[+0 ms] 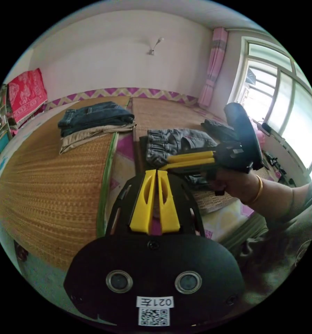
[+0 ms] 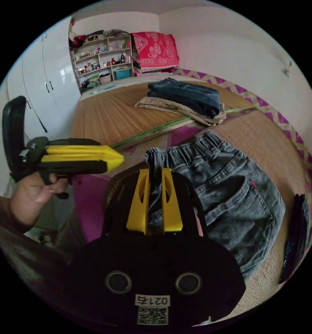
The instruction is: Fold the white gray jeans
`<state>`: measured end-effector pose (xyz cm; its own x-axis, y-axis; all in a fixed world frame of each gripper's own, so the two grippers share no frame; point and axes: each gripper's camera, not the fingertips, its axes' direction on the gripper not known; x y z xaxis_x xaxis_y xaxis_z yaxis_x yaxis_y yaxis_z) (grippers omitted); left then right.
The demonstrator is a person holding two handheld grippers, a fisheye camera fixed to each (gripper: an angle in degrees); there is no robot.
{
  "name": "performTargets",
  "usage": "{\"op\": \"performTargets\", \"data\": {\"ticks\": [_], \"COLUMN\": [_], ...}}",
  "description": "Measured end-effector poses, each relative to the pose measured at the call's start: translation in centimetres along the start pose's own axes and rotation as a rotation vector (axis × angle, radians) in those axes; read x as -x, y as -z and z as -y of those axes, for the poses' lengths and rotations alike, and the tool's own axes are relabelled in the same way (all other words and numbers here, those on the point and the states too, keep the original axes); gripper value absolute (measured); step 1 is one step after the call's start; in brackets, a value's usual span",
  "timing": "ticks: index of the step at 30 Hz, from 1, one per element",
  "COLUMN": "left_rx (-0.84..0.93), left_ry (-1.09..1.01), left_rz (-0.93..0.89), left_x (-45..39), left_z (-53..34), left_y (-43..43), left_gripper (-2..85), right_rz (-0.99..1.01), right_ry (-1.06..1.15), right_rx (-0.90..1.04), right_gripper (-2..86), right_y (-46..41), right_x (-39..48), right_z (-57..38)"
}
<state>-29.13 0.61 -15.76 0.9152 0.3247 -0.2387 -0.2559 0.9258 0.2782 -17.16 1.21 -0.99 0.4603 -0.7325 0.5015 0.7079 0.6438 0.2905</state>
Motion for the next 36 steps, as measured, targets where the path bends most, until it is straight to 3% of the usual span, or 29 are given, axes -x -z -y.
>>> {"op": "performTargets", "data": {"ticks": [3,6,9,14,19,22,36], "left_rx": [-0.013,-0.003,0.017,0.069,0.139,0.183,0.358], "left_ry": [-0.028,-0.027,-0.01,0.046,0.137,0.154,0.232], "left_rz": [0.012,0.011,0.046,0.039,-0.162,-0.248,-0.425], "left_x": [0.8,2.2,4.4,9.9,15.9,18.6,26.5], "left_z": [1.5,3.2,4.6,5.7,7.8,8.8,11.6], "left_y": [-0.4,-1.7,-2.6,-3.2,-6.1,-7.2,-11.5], "left_gripper": [-0.5,0.7,3.8,5.5,7.9,10.5,10.2], "right_rz": [-0.072,-0.036,0.01,-0.218,0.039,0.199,0.381], "right_ry": [-0.078,-0.119,-0.168,-0.425,-0.763,-0.85,-0.842], "right_rx": [-0.078,0.111,0.003,-0.184,-0.211,-0.227,-0.114], "right_gripper": [5.6,4.5,7.5,10.3,12.4,13.5,10.7], "right_y": [2.8,-1.4,1.6,10.1,10.1,8.5,4.1], "right_x": [-2.6,-5.2,-7.7,-16.7,-28.9,-32.6,-40.9], "right_z": [-2.4,-3.8,-4.8,-9.8,-15.7,-17.4,-14.8]}}
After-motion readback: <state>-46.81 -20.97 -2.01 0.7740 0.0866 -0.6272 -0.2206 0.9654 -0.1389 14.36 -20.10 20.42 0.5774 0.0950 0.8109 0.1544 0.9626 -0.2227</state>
